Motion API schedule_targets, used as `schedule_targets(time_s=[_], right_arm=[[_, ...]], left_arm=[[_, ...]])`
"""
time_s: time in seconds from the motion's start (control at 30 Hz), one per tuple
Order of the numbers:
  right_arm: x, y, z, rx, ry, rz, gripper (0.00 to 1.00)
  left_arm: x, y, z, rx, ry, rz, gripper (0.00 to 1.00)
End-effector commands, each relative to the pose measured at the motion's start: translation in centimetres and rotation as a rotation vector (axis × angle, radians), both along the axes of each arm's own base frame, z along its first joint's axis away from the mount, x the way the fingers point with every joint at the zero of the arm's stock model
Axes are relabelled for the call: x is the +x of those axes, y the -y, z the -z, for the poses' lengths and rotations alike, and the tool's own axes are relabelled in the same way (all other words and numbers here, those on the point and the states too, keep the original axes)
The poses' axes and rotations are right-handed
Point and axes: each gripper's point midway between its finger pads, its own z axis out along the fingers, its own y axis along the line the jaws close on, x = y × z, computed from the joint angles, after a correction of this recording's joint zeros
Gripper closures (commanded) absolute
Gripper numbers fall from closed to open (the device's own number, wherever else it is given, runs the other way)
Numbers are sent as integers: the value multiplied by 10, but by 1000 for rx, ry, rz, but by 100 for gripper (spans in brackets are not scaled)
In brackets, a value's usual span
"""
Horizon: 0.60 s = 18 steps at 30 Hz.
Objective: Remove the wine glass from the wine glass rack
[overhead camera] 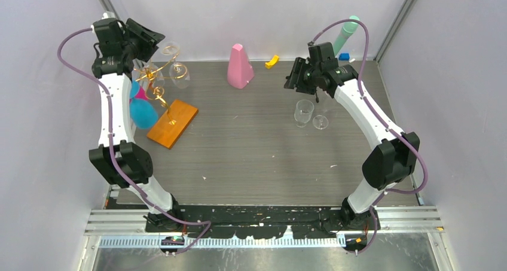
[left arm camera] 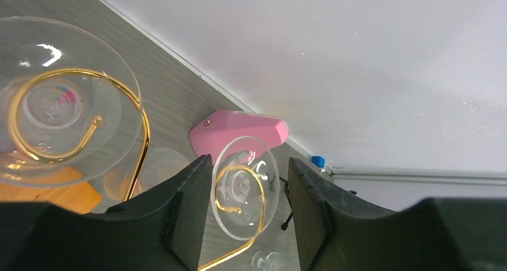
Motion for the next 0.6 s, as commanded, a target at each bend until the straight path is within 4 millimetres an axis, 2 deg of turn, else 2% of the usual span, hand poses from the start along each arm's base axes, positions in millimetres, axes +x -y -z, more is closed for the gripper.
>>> schedule_targets(time_s=[0.0, 0.13, 0.3, 0.57], right_arm=[[3, 0, -24, 42, 73, 14, 46], [4, 0, -24, 39, 74, 16, 46], [5, 0, -22, 36, 70, 15, 46], [3, 3, -22, 26, 75, 21, 46]], left_arm=[[8, 6, -12, -40, 54, 25, 49], [7, 3, -11, -29, 53, 2, 48], [6, 11, -10, -102, 46, 44, 48], [5, 17, -19, -240, 75, 71, 56]])
